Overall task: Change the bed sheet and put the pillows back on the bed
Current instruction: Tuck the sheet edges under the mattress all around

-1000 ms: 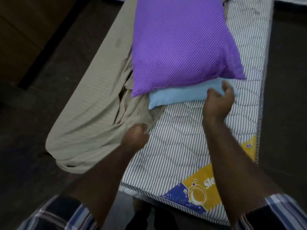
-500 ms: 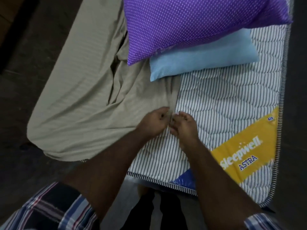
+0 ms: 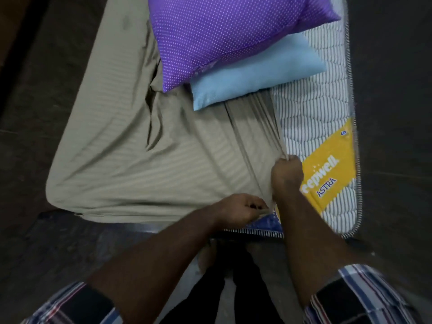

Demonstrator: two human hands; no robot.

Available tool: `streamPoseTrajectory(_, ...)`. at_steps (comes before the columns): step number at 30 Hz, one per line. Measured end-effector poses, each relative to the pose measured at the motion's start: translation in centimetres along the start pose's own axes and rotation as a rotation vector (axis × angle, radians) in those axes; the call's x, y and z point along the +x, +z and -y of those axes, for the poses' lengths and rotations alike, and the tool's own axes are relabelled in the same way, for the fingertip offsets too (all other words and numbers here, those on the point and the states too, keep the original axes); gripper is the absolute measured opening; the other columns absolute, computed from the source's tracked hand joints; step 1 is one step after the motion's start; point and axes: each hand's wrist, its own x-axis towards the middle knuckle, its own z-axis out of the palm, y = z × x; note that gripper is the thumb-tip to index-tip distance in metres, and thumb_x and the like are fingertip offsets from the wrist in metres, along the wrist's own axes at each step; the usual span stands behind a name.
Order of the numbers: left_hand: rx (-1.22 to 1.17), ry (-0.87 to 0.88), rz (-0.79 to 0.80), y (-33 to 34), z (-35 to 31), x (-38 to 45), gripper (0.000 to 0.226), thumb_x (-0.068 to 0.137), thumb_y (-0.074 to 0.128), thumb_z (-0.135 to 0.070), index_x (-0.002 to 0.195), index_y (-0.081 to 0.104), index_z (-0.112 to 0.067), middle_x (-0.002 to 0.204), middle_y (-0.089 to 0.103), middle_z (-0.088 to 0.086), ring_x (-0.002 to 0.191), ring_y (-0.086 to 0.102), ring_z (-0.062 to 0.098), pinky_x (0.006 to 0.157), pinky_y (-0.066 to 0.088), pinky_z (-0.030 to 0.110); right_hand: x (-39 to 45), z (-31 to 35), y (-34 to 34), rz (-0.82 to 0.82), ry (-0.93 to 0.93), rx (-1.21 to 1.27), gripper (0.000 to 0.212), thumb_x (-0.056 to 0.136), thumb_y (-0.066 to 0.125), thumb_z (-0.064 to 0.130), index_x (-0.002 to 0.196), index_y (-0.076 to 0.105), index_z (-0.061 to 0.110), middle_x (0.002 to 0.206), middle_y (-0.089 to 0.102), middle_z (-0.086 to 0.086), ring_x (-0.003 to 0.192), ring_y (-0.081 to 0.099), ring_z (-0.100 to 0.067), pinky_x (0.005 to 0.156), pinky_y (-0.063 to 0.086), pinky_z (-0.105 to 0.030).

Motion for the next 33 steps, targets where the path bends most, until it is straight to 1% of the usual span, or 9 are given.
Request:
streamPoseTrajectory(7,0.093,0.001,0.125,9.2,0.6,-2.5,0.023,0.092,0.058,-0.029,0.111,0.07,-0.034,0.116,0.07,-0.01,0.102,0.062,0.005,0.089,0.048,0.023,-4.6,-8.7,-7.4,-0.381,0.022,0.143,0.052,0.091,0.035,0.027,0.109,0.061,-0.013,0.113,0.061,-0.037,0.106,0.056,-0.049,0.088,0.033,-0.043)
streamPoseTrajectory(11,0.27,-0.039,0.165,14.0,1.7,-3.1,0.03,0.094,0.056,-0.033,0.122,0.066,-0.037,0.126,0.068,-0.01,0.115,0.062,0.012,0.093,0.047,0.024,-6.3,-16.6,-11.3,-0.545,0.221,0.29,0.043,0.095,0.042,0.016,0.111,0.063,-0.018,0.113,0.063,-0.039,0.106,0.059,-0.049,0.091,0.039,-0.042)
streamPoseTrajectory(13,0.407,-0.08,0.184,15.7,2.4,-3.2,0.036,0.093,0.053,-0.044,0.127,0.064,-0.038,0.13,0.066,-0.007,0.119,0.062,0.017,0.096,0.048,0.027,-5.1,-25.3,-11.2,-0.44,0.328,0.335,0.045,0.094,0.048,0.023,0.113,0.064,-0.015,0.115,0.064,-0.036,0.106,0.063,-0.045,0.092,0.047,-0.043)
streamPoseTrajectory(16,0.443,-0.156,0.106,17.4,2.2,-3.5,0.06,0.079,0.039,-0.059,0.128,0.064,-0.035,0.135,0.063,-0.004,0.123,0.059,0.021,0.103,0.047,0.035,-4.3,-35.4,-10.5,-0.144,0.356,0.244,0.063,0.066,0.058,0.052,0.113,0.068,0.012,0.119,0.07,-0.013,0.11,0.066,-0.028,0.1,0.051,-0.046)
streamPoseTrajectory(18,0.401,-0.172,-0.056,17.9,2.1,-2.5,0.054,0.082,0.039,-0.05,0.122,0.067,-0.028,0.127,0.067,0.001,0.118,0.062,0.024,0.099,0.05,0.037,-6.8,-31.8,-12.5,-0.058,0.313,0.151,0.036,0.077,0.07,0.023,0.112,0.064,0.014,0.108,0.067,-0.005,0.102,0.062,-0.021,0.098,0.049,-0.041)
streamPoseTrajectory(20,0.293,-0.153,-0.189,17.8,1.6,-0.9,0.035,0.093,0.05,-0.032,0.12,0.069,-0.02,0.123,0.07,0.009,0.115,0.064,0.027,0.098,0.05,0.038,-9.2,-24.4,-14.8,-0.075,0.15,0.095,0.036,0.085,0.064,0.001,0.12,0.061,0.006,0.105,0.067,-0.011,0.1,0.063,-0.026,0.094,0.045,-0.04)
streamPoseTrajectory(23,0.181,-0.113,-0.372,16.8,-0.9,0.7,0.027,0.097,0.058,-0.023,0.121,0.07,-0.016,0.121,0.071,0.008,0.114,0.064,0.023,0.097,0.048,0.029,-7.1,-19.9,-16.5,-0.09,-0.041,0.068,0.03,0.088,0.062,0.008,0.118,0.064,0.009,0.106,0.07,-0.013,0.104,0.064,-0.032,0.093,0.047,-0.038)
streamPoseTrajectory(29,0.063,-0.061,-0.604,13.4,-5.2,4.9,0.028,0.098,0.056,-0.019,0.123,0.067,-0.015,0.12,0.07,0.008,0.114,0.062,0.026,0.083,0.039,0.023,0.7,-13.1,-15.5,0.187,-0.121,0.057,0.05,0.088,0.069,0.022,0.135,0.056,0.011,0.119,0.069,-0.005,0.11,0.064,-0.023,0.098,0.048,-0.034)
streamPoseTrajectory(33,-0.028,-0.041,-0.693,10.6,-7.7,8.8,0.026,0.097,0.057,-0.023,0.12,0.067,-0.016,0.114,0.07,0.002,0.108,0.063,0.019,0.081,0.041,0.021,5.0,-10.4,-12.9,0.216,-0.181,0.024,0.053,0.09,0.069,0.025,0.138,0.053,0.012,0.13,0.063,-0.006,0.117,0.061,-0.023,0.096,0.044,-0.029)
